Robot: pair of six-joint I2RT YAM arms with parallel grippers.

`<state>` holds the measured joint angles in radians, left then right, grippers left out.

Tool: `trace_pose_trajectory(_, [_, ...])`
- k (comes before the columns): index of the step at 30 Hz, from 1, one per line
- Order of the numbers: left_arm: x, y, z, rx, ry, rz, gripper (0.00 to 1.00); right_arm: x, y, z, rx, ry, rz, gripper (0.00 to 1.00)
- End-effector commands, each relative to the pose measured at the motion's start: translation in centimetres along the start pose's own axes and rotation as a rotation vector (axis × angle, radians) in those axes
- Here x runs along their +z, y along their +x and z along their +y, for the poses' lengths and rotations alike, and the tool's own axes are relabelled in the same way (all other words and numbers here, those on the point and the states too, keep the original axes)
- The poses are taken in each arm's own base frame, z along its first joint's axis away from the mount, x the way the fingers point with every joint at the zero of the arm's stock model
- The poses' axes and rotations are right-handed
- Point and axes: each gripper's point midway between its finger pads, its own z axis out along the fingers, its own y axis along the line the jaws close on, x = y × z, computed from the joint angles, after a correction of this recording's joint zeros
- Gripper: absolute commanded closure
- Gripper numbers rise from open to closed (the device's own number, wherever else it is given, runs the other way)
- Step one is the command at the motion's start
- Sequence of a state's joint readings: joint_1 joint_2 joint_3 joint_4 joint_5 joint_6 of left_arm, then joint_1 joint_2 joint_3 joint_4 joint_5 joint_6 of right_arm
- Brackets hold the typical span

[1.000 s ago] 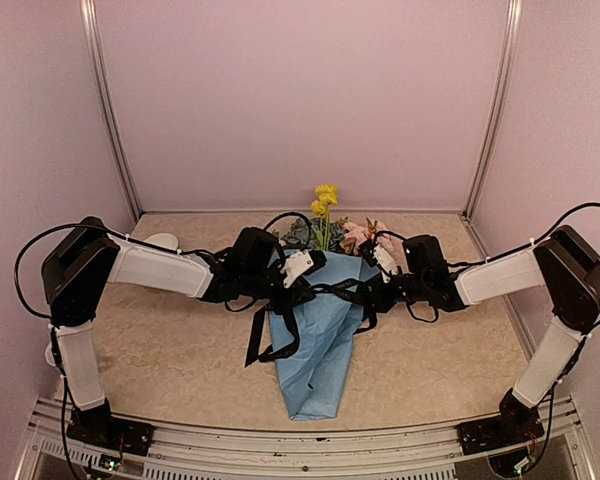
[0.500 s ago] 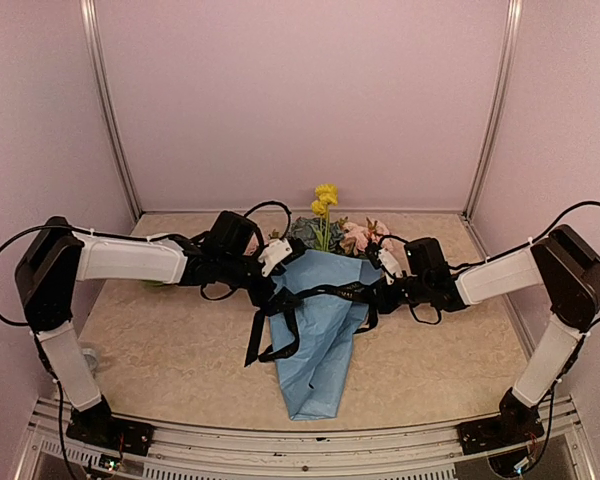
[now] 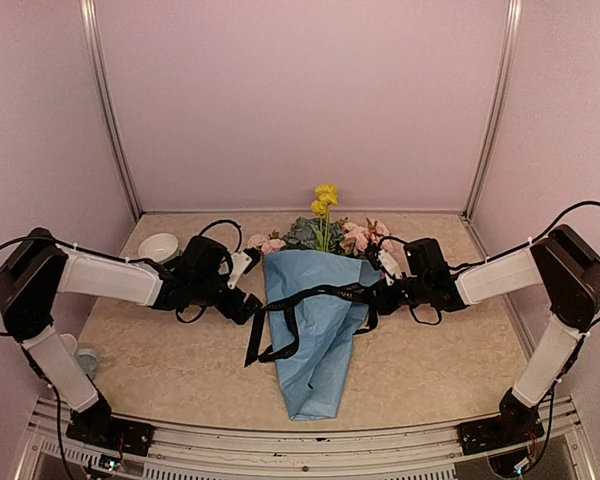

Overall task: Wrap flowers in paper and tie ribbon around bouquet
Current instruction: Tie the ribbon around the folded bouquet.

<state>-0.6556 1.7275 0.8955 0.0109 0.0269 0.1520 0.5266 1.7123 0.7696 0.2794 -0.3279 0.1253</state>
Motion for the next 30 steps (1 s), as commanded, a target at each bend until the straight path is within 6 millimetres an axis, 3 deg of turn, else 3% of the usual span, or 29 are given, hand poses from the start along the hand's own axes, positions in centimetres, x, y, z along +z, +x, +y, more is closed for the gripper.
trace_pose_trajectory(1, [-10.9,-10.0,4.0,-0.084,-0.324,-0.544,0.01,-0.3,-0.4,0.0,0.015,-0.007,-0.001,1.0])
trace_pose_trajectory(3, [-14.8,-10.0,6.1,-0.287,-0.395,-0.74,0.01,-0.3,-0.4,0.1,0.017,-0.012,-0.002,1.0])
trace_pose_trajectory(5, [-15.6,-9.1,5.9,-0.287,-0.34,-0.806,0.01,-0.2,-0.3,0.1,0.019,-0.014,0.001,1.0])
trace_pose_trajectory(7, [-13.7,-8.6,4.6,-0.249,-0.232,-0.721,0.08,-0.3,-0.4,0.1,0.021,-0.015,0.0,1.0])
trace_pose_trajectory(10, [-8.4,-7.3,1.7,-0.201,-0.051,-0.435,0.23,-0.3,-0.6,0.2,0.023,-0.019,-0.001,1.0])
trace_pose_trajectory(13, [-4.7,-3.6,2.1,-0.373,-0.02,-0.22,0.29,-0.4,-0.8,0.2,0.027,-0.017,0.0,1.0])
trace_pose_trajectory(16, [-3.0,-1.4,-0.6,-0.373,0.094,-0.134,0.34,-0.4,-0.8,0.4,0.028,-0.026,-0.001,1.0])
trace_pose_trajectory(20, [-0.8,2.3,-0.9,-0.381,0.083,0.016,0.33,-0.4,-0.7,0.3,0.031,-0.019,0.007,1.0])
trace_pose_trajectory(25, [1.0,2.8,-2.3,-0.351,0.155,0.119,0.26,-0.3,-0.4,0.3,0.032,-0.019,0.02,1.0])
trace_pose_trajectory(28, [2.3,4.4,-2.6,-0.321,0.141,0.187,0.26,-0.3,-0.4,0.3,0.032,-0.02,0.019,1.0])
trace_pose_trajectory(30, [2.9,4.5,-2.9,-0.301,0.148,0.183,0.29,-0.3,-0.4,0.3,0.034,-0.022,0.018,1.0])
